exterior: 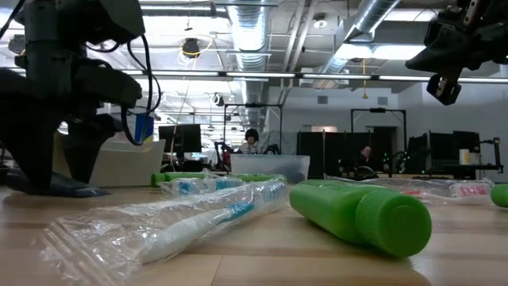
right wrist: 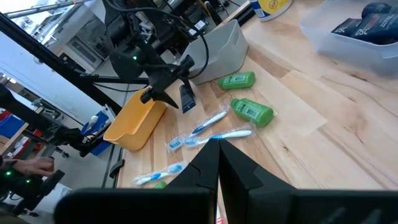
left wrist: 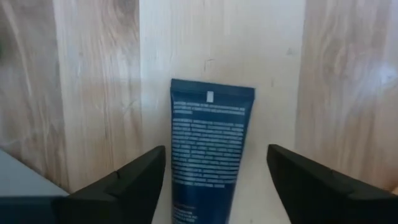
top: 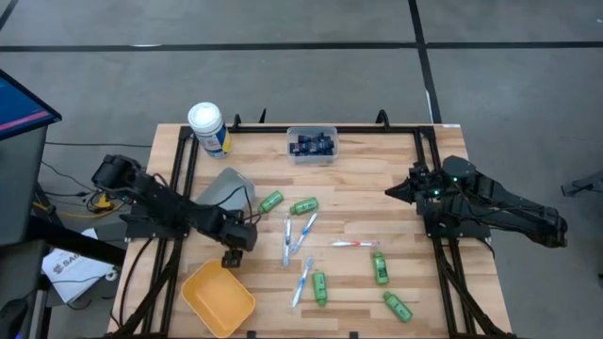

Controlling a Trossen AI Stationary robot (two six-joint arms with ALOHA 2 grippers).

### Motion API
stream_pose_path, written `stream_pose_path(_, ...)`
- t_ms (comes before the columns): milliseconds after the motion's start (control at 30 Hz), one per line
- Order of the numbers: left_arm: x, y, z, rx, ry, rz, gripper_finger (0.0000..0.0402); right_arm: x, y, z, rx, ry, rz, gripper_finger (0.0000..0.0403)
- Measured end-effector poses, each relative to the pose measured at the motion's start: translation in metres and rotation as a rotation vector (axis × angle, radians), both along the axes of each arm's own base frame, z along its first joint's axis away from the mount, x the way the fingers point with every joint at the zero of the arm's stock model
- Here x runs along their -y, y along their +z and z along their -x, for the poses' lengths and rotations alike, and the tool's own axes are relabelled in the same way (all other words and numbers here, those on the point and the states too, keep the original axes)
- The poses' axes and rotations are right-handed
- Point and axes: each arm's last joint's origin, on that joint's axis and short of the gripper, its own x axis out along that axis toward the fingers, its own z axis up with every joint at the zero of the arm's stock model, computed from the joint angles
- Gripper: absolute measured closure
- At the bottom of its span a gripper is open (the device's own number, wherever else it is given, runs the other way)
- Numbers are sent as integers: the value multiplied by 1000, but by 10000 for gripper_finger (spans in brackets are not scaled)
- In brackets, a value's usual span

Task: Pick & Place Travel size toiletries
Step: Put the blue shave cream into the transparent bin

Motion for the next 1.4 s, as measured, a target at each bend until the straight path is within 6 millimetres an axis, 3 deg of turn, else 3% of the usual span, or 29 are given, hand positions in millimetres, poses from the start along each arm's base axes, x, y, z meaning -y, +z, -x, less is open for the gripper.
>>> stream_pose_path(300, 0, 3, 0, 19, -3, 7, 227, 0, -2, 1, -19, 0, -6, 402)
stream_pose_path(700, 1, 3, -3, 44, -9, 13, 288, 0, -2, 1, -19, 1, -5, 402)
stream_pose_path(1000, 2, 5, -6, 86, -8, 25, 392, 0, -2, 1, -19, 1, -5, 402)
stream_pose_path(1200, 3, 6, -9, 103, -14, 47, 400, 0, -2, 1, -19, 1, -5, 402)
stream_pose_path(1400, 3, 28, -14, 206, -44, 0, 400, 0, -2, 1, -20, 1, -5, 402)
